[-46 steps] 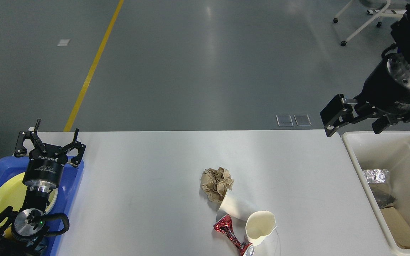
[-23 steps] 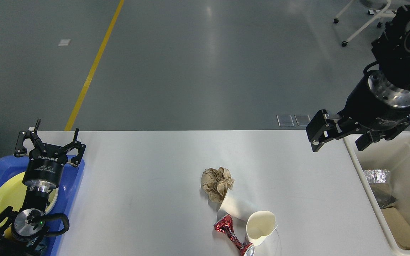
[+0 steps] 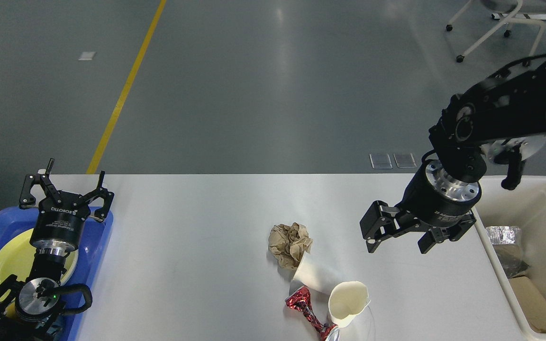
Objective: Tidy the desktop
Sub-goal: 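Raise the right gripper out of the bin toward the white paper cup, then lower the right gripper onto the white paper cup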
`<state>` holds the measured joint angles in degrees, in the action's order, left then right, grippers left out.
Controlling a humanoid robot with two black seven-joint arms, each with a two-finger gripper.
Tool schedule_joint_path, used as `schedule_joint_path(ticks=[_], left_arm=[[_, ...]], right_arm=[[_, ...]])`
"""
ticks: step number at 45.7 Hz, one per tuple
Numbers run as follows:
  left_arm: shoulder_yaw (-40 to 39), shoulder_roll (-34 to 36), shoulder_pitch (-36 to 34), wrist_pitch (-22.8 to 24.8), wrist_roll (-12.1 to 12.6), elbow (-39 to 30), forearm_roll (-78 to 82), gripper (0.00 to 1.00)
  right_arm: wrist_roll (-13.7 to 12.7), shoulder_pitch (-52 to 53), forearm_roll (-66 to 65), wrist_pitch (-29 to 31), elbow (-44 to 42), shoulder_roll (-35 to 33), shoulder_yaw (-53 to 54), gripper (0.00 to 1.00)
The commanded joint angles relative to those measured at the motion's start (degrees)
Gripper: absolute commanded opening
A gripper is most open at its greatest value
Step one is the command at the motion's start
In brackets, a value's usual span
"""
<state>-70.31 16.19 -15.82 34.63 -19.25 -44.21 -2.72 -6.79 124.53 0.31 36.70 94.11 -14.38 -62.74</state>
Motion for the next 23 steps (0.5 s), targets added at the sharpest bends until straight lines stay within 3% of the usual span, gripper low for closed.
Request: schedule_joint_path(ticks=[1, 9, 23], left_arm=[[0.0, -0.01, 0.0, 0.0, 0.0, -0.09, 0.0, 0.96], [0.0, -0.01, 0.0, 0.0, 0.0, 0.0, 0.0, 0.96], [0.0, -0.01, 0.0, 0.0, 0.0, 0.0, 0.0, 0.96]], right_arm=[[-1.38, -7.71, -0.39, -7.33, -0.07, 2.34, 1.83, 0.95], [-3.22, -17.56, -0.04, -19.64, -2.17, 4.19, 2.01, 0.93], [-3.14, -26.09, 0.22, -23.78, -6.66, 7.09, 2.1, 0.93]])
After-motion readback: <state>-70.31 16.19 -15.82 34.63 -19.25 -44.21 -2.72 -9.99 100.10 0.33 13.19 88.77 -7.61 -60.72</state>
